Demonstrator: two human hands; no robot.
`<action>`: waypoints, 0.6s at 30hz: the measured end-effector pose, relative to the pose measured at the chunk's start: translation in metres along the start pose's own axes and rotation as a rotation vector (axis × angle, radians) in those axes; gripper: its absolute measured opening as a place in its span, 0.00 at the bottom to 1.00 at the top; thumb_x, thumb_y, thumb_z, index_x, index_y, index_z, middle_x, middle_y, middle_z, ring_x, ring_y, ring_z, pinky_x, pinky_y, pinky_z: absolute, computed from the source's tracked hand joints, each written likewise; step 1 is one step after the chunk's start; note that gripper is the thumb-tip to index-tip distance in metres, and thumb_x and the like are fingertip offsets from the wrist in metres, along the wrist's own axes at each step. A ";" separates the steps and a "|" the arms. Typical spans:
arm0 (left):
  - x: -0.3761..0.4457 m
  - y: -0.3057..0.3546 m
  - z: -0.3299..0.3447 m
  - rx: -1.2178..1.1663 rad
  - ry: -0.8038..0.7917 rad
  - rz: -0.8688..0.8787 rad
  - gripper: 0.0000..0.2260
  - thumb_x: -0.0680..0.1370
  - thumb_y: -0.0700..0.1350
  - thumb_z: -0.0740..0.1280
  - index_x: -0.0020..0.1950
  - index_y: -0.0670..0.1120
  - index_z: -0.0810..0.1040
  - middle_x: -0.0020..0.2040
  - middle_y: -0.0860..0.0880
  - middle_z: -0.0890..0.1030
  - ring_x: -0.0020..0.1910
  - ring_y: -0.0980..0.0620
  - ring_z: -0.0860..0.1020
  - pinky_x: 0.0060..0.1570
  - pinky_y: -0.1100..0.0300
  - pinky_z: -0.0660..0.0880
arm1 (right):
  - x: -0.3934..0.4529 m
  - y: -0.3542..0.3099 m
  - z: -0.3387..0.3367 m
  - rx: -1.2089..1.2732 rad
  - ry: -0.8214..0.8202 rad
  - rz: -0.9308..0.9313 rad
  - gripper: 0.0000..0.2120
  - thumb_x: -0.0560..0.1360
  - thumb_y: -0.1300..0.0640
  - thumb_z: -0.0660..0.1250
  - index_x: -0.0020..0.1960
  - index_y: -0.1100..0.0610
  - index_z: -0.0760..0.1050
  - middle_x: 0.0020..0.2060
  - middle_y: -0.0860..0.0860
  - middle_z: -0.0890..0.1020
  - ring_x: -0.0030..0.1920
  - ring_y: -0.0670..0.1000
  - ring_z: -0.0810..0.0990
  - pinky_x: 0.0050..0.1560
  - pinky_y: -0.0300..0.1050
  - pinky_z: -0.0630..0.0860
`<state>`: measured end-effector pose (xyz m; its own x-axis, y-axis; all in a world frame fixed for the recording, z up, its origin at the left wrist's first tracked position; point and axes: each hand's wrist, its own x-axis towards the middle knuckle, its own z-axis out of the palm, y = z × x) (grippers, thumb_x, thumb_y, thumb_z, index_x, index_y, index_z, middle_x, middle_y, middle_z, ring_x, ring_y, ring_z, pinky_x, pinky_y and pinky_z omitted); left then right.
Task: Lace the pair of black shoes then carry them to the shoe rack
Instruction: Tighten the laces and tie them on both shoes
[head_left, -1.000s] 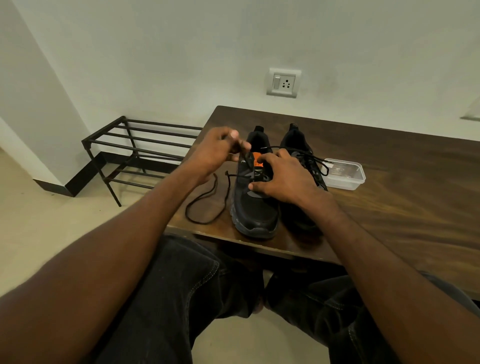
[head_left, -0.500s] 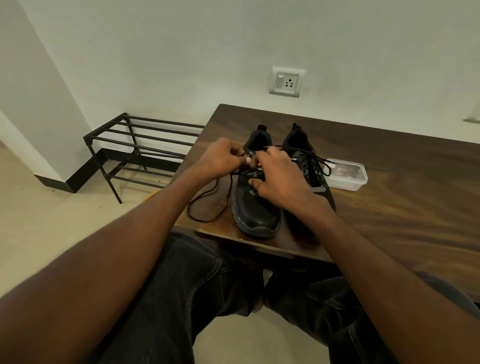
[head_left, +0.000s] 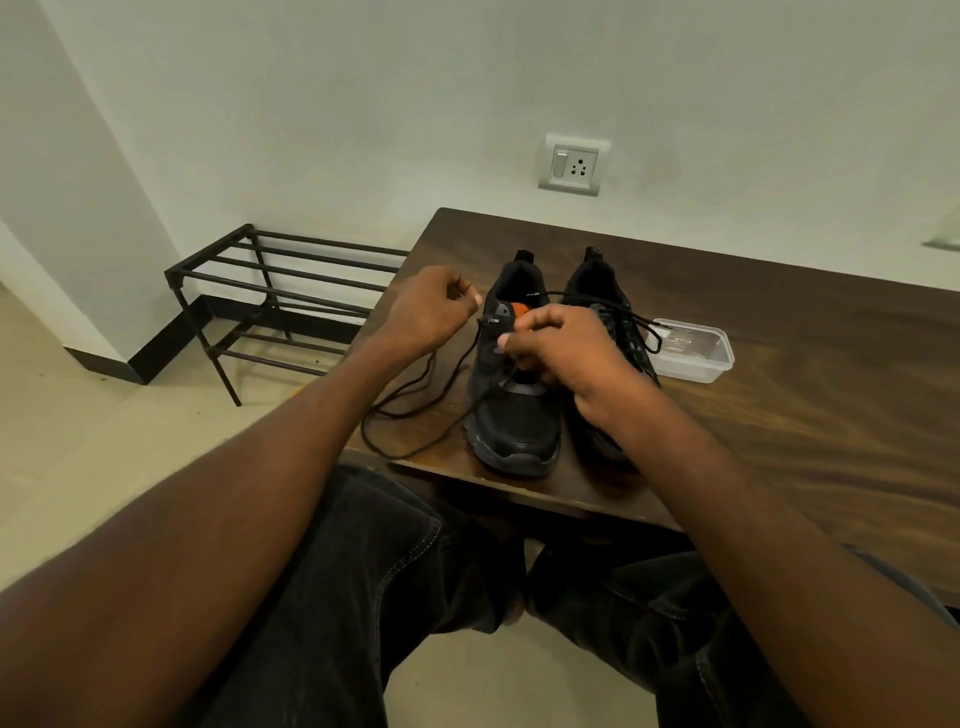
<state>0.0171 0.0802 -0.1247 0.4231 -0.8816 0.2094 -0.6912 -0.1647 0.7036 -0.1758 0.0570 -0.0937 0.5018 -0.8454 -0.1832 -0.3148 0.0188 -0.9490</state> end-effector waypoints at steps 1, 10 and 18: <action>0.000 0.002 0.000 -0.019 -0.008 0.040 0.04 0.82 0.47 0.70 0.49 0.47 0.81 0.43 0.52 0.82 0.43 0.55 0.79 0.47 0.56 0.77 | -0.004 -0.006 -0.007 0.176 -0.014 0.048 0.07 0.75 0.61 0.76 0.51 0.55 0.80 0.39 0.50 0.84 0.36 0.46 0.81 0.39 0.42 0.76; -0.017 0.060 -0.014 -0.610 -0.080 0.145 0.15 0.86 0.52 0.62 0.70 0.47 0.74 0.57 0.50 0.85 0.56 0.52 0.84 0.43 0.63 0.77 | -0.019 -0.033 -0.076 0.091 -0.011 -0.222 0.06 0.80 0.61 0.70 0.56 0.57 0.83 0.37 0.51 0.82 0.27 0.46 0.69 0.29 0.39 0.67; -0.025 0.071 -0.009 -0.170 -0.214 0.226 0.14 0.82 0.51 0.69 0.42 0.44 0.85 0.36 0.44 0.82 0.33 0.57 0.75 0.41 0.56 0.72 | -0.017 -0.035 -0.099 0.206 0.120 -0.307 0.04 0.78 0.61 0.73 0.52 0.57 0.84 0.35 0.50 0.81 0.27 0.46 0.68 0.27 0.39 0.66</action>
<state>-0.0374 0.0944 -0.0737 0.1260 -0.9629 0.2386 -0.6384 0.1054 0.7625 -0.2526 0.0179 -0.0320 0.4458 -0.8846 0.1368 0.0098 -0.1480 -0.9889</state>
